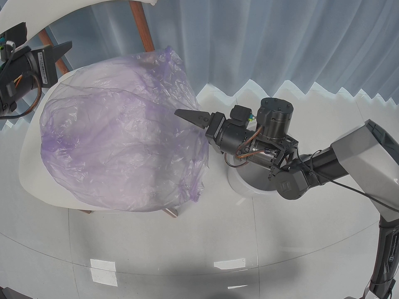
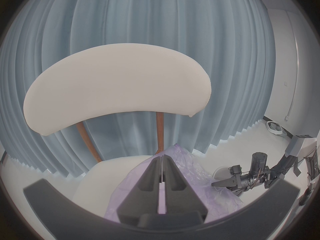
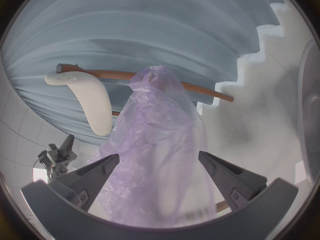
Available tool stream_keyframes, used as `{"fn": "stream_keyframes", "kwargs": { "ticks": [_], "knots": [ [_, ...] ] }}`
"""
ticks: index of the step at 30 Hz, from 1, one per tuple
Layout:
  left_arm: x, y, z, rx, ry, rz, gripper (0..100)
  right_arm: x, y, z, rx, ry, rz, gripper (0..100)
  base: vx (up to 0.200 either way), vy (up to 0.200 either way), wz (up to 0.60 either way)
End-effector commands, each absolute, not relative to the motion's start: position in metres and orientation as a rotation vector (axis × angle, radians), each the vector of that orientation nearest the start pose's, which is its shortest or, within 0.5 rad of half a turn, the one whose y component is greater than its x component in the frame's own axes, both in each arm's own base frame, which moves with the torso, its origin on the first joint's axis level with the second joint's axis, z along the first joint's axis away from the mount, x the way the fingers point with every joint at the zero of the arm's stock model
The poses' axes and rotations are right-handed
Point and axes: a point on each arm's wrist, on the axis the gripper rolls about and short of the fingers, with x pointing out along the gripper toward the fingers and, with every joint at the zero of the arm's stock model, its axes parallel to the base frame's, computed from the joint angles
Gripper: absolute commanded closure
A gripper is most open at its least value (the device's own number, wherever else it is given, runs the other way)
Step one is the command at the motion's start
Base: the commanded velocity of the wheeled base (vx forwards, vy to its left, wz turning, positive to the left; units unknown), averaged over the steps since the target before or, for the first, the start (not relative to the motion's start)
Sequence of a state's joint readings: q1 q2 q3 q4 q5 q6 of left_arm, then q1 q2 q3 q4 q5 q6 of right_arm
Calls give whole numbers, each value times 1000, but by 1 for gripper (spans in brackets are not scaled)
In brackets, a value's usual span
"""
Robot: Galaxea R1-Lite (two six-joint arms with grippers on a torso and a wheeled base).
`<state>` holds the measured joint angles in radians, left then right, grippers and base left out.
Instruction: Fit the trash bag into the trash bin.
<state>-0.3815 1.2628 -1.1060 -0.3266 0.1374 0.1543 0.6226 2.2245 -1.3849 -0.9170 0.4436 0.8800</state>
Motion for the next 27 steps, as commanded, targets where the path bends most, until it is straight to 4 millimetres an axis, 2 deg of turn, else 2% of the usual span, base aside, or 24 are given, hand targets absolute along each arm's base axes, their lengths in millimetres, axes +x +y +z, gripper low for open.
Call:
{"fn": "stream_keyframes", "kwargs": {
  "ticks": [1, 2, 9, 14, 17, 19, 21, 22, 23, 26, 27],
  "knots": [
    [181, -69, 351, 107, -183, -224, 100, 360, 285, 175, 828, 391, 1064, 0, 0, 0, 0],
    [182, -69, 351, 107, -182, -221, 100, 359, 286, 175, 831, 394, 1067, 100, 0, 0, 0],
    [182, -69, 350, 104, -179, -219, 100, 356, 282, 177, 873, 414, 1050, 100, 0, 0, 0],
    [181, -70, 351, 99, -183, -223, 100, 347, 272, 190, 877, 396, 1041, 100, 0, 0, 0],
    [180, -74, 351, 80, -182, -254, 100, 332, 253, 215, 879, 358, 1042, 100, 0, 0, 0],
    [178, -77, 351, 61, -184, -275, 100, 326, 245, 225, 881, 341, 1041, 100, 0, 0, 0],
    [176, -83, 352, 21, -192, -309, 100, 318, 229, 245, 885, 289, 1043, 100, 0, 0, 0],
    [176, -83, 352, 21, -192, -309, 100, 318, 229, 245, 885, 289, 1043, 100, 0, 0, 0],
    [175, -87, 353, 1, -204, -332, 100, 311, 215, 264, 891, 244, 1043, 100, 0, 0, 0],
    [174, -91, 354, -18, -211, -351, 100, 301, 193, 289, 893, 202, 1024, 100, 0, 0, 0],
    [174, -91, 354, -18, -211, -351, 100, 301, 193, 289, 893, 202, 1024, 100, 0, 0, 0]
  ]
}}
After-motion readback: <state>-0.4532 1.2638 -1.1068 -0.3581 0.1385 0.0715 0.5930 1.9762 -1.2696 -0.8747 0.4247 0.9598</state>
